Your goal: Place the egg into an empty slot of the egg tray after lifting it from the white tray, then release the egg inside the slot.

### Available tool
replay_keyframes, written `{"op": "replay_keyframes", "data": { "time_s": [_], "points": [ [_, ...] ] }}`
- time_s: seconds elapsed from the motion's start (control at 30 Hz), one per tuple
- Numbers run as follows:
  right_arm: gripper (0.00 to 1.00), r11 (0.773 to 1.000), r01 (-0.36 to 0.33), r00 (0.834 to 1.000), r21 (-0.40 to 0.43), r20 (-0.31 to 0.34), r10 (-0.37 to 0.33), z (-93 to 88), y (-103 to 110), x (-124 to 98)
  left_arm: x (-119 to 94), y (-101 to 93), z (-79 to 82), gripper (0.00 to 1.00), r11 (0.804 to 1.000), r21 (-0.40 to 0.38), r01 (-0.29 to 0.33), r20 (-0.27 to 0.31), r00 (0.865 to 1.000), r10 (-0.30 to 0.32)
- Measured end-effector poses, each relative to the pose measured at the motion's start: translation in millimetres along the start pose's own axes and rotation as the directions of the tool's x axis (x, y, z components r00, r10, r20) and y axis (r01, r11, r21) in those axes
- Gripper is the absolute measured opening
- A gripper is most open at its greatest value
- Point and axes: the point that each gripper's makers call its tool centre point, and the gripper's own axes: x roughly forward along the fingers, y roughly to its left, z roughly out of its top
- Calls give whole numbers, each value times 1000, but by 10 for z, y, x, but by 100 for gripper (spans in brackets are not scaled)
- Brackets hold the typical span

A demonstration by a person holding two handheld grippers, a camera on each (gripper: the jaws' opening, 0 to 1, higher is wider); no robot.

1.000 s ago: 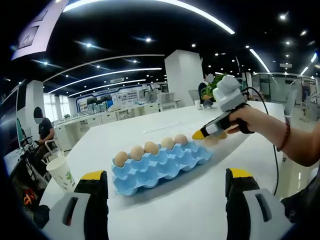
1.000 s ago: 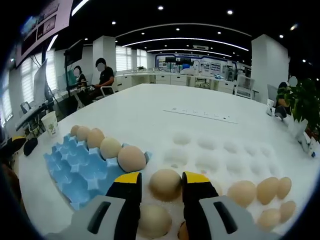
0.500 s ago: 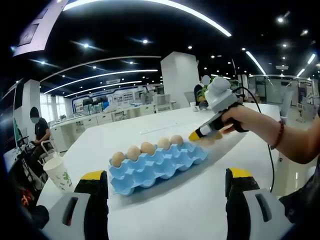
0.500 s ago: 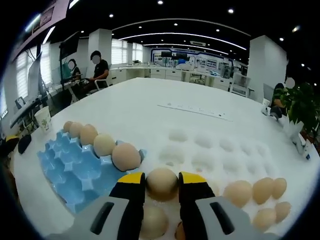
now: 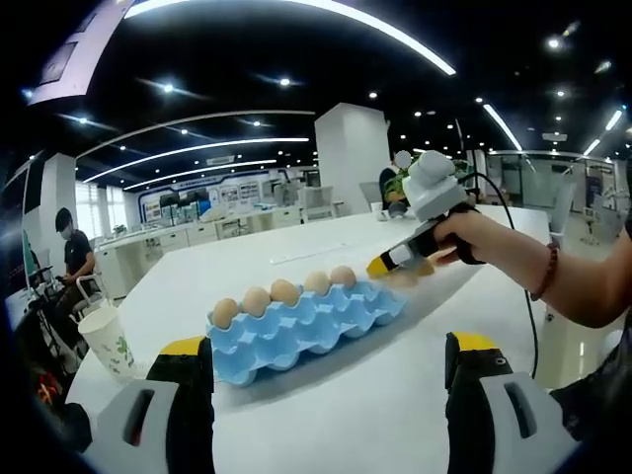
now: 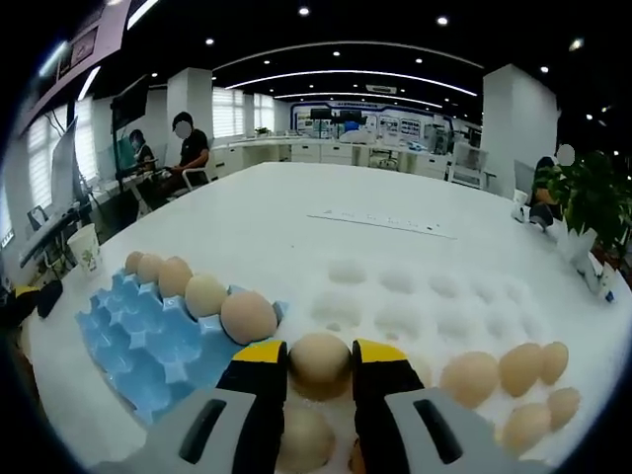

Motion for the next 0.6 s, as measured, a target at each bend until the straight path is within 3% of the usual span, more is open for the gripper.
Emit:
{"op": "replay_keyframes", "data": {
  "time_s": [0.27, 0.6],
  "points": [
    [27, 1000, -9, 996, -8, 87, 10, 191, 27, -118, 14, -12, -21, 100, 1000, -8, 2, -1, 1000, -2],
    [27, 999, -46, 993, -24, 108, 49, 278, 148, -112, 17, -60, -26, 100, 1000, -6, 15, -5, 1000, -15]
  ]
}}
